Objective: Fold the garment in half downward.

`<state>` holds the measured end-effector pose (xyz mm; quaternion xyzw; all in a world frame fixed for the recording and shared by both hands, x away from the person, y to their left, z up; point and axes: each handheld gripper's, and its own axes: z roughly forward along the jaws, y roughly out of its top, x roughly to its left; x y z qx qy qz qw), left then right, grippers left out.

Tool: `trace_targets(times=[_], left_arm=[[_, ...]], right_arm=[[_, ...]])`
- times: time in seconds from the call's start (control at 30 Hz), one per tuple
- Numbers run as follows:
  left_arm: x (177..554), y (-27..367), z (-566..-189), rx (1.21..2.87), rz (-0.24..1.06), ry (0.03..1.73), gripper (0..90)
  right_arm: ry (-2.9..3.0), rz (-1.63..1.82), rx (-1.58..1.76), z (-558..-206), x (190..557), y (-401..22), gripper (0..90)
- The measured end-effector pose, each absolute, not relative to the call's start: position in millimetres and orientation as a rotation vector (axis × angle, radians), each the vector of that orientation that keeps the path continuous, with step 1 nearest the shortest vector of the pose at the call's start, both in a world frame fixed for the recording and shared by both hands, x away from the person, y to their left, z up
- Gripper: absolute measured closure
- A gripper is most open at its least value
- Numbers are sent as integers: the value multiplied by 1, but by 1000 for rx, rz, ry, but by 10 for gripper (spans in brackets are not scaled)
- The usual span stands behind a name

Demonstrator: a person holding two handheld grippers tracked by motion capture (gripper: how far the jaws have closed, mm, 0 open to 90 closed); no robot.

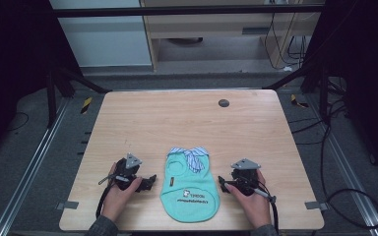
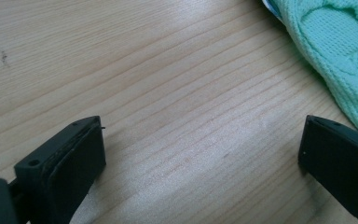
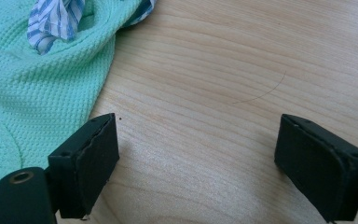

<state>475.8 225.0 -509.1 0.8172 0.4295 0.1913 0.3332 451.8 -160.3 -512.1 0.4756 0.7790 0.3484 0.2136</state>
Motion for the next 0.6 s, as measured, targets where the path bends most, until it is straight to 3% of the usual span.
trace_targets(times=[0.43,0.6], left_arm=[[475,223,-506,2163,470,1095,21],[485,215,-491,2248,422,1050,47]], right_arm=[[2151,950,1355,-512,455,-155,76],[2232,934,1334,-503,461,-150,134]])
